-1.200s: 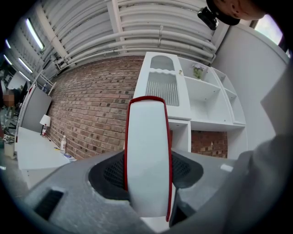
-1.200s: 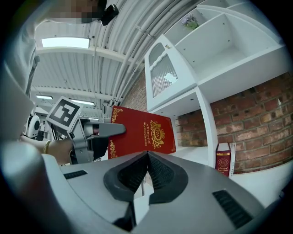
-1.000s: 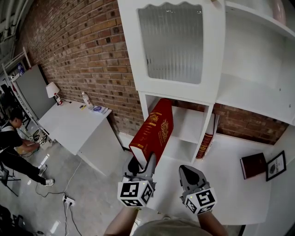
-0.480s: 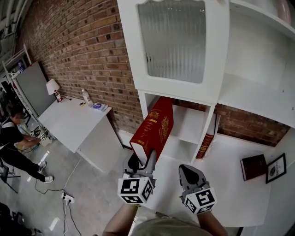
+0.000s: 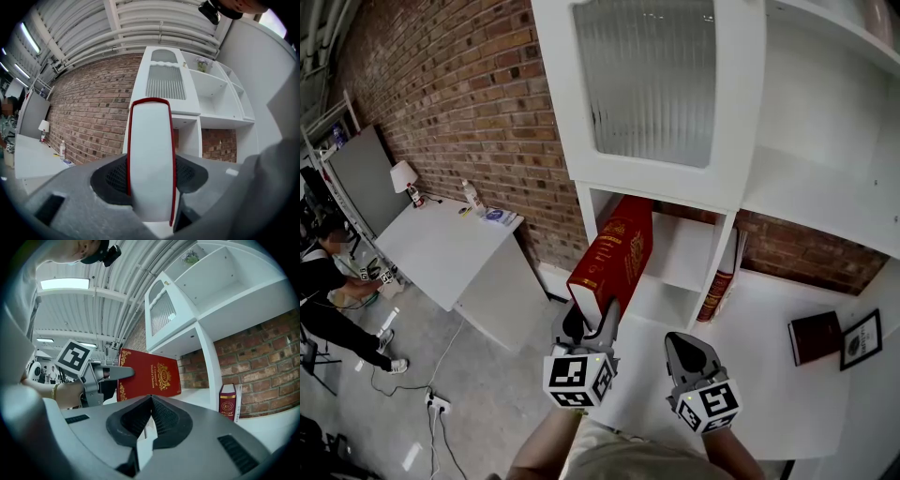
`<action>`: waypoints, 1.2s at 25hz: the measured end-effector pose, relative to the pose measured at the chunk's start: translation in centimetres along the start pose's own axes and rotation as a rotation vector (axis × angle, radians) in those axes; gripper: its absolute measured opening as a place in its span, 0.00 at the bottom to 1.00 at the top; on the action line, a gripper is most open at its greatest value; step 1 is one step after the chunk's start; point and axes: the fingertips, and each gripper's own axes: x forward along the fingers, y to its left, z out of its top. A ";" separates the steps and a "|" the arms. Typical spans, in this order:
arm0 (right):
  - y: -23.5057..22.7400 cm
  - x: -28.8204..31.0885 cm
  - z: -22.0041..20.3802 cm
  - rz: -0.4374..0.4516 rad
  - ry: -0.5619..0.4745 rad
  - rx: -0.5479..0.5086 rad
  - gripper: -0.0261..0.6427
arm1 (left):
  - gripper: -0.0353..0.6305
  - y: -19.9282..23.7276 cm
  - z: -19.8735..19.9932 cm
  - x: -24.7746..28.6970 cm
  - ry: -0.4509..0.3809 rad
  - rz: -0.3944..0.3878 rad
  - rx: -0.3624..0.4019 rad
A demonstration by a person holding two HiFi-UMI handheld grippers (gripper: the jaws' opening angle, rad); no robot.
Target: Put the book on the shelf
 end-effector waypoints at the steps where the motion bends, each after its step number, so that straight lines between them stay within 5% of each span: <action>1: -0.1 0.1 0.1 -0.004 -0.002 0.000 0.05 | 0.42 0.0 0.0 0.2 0.002 -0.003 0.000; 30: -2.0 1.9 -0.1 -0.089 -0.005 0.014 0.05 | 0.42 -0.2 -2.1 5.2 0.068 -0.074 0.038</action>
